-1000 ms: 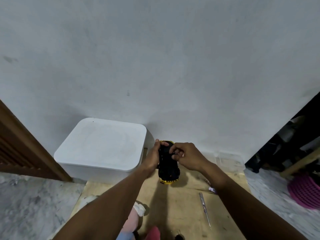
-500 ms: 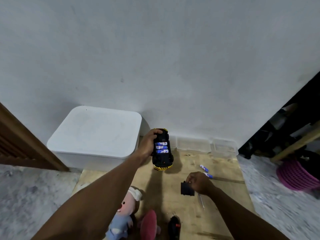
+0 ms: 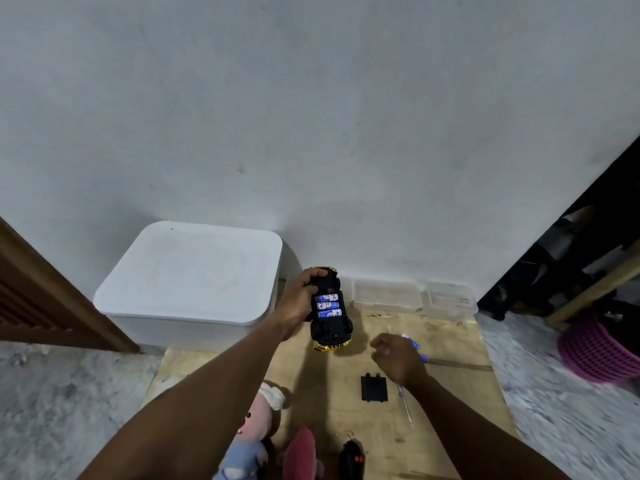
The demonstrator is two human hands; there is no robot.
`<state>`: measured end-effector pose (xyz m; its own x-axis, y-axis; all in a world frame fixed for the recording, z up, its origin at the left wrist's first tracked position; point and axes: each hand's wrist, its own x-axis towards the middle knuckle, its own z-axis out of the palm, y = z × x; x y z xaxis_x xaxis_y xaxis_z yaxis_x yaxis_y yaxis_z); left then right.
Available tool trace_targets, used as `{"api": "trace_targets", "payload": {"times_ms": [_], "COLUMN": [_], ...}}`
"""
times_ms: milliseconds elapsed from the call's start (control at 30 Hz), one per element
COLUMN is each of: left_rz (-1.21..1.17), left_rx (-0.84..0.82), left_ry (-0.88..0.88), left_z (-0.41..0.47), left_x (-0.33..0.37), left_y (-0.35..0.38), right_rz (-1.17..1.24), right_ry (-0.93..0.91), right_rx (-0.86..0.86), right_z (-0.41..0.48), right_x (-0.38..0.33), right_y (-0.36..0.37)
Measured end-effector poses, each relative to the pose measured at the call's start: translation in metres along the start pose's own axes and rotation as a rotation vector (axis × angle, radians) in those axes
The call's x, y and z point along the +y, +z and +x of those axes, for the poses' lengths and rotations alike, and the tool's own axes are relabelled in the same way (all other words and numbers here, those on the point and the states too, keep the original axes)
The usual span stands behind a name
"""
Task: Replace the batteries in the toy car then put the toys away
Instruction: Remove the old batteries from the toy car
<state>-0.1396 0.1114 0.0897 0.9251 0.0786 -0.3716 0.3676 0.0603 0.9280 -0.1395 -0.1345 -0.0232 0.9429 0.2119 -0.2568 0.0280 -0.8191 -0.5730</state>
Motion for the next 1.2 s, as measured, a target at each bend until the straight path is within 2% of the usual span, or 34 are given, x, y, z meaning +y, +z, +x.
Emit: {"api": "trace_targets", "payload": {"times_ms": [100, 200, 333, 467, 533, 933, 1200], "left_rz": [0.002, 0.013, 0.002, 0.01, 0.027, 0.053, 0.052], "left_rx": [0.005, 0.004, 0.025, 0.092, 0.126, 0.217, 0.164], "left_ry": [0.017, 0.051, 0.106, 0.168, 0.209, 0.328, 0.232], "left_z": [0.003, 0.004, 0.008, 0.013, 0.016, 0.015, 0.016], "left_x": [0.003, 0.004, 0.001, -0.006, -0.01, -0.015, -0.011], "left_y": [0.002, 0.003, 0.006, 0.01, 0.011, 0.014, 0.012], "right_rz": [0.225, 0.326, 0.323, 0.134, 0.13, 0.616, 0.685], "right_ry": [-0.08, -0.175, -0.189, -0.158, -0.134, 0.111, 0.046], "right_rx": [0.196, 0.268, 0.272, 0.336, 0.36, 0.33, 0.383], "right_z": [0.008, 0.011, 0.014, 0.015, 0.016, 0.023, 0.024], "right_x": [-0.039, -0.078, -0.103, -0.108, -0.112, -0.133, -0.131], "right_y": [-0.024, -0.043, -0.045, -0.039, -0.037, -0.035, -0.036]}}
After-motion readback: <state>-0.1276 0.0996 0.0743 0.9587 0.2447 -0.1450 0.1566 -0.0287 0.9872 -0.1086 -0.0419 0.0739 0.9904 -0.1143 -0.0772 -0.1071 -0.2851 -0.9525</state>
